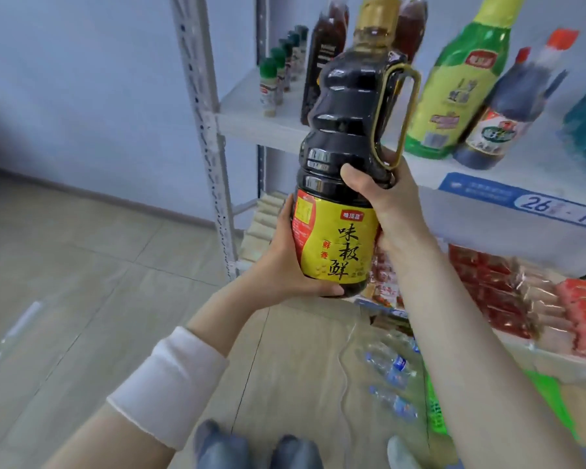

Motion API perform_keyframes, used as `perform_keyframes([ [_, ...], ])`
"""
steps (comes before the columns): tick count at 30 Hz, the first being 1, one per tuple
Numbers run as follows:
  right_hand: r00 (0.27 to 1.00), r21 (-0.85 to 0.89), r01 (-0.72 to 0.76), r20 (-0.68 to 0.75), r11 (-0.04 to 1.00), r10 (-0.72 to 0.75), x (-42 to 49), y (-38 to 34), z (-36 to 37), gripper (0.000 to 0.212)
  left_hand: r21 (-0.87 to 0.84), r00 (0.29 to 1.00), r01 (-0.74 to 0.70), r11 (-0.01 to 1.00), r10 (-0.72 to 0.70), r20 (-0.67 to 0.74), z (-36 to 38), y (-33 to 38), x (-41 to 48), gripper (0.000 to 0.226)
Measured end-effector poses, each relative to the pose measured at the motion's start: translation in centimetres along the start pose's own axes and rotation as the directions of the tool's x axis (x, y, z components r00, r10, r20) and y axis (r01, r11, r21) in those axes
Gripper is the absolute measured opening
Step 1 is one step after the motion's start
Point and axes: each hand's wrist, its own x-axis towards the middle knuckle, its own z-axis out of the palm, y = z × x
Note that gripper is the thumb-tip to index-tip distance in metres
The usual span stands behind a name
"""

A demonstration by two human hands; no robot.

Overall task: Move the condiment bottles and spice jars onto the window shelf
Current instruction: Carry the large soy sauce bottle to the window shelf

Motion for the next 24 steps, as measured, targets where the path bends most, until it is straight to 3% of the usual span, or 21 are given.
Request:
perform_keyframes([
  [7,0.976,0.038,-0.010,0.220,0.999,0.001,-1.1,0.8,18.1,0.093,0.023,0.973,0.021,1.000,-0.015,-0.232,-14.6,-1.7,-8.8,0.132],
  [13,0.904,-0.003,-0.040,0.426,0.999,0.038,-2.3,2.3,33.4,0.090,0.001,0.917,0.069,0.998,-0.063,-0.393,-26.0,-4.6,-16.2,0.129],
  [24,0.728,-0.047,-0.092,0.678,0.995,0.099,-1.9,6.0,57.4,0.089,-0.100,0.738,0.147,0.984,-0.176,-0.652,-43.7,-10.3,-24.2,0.133],
])
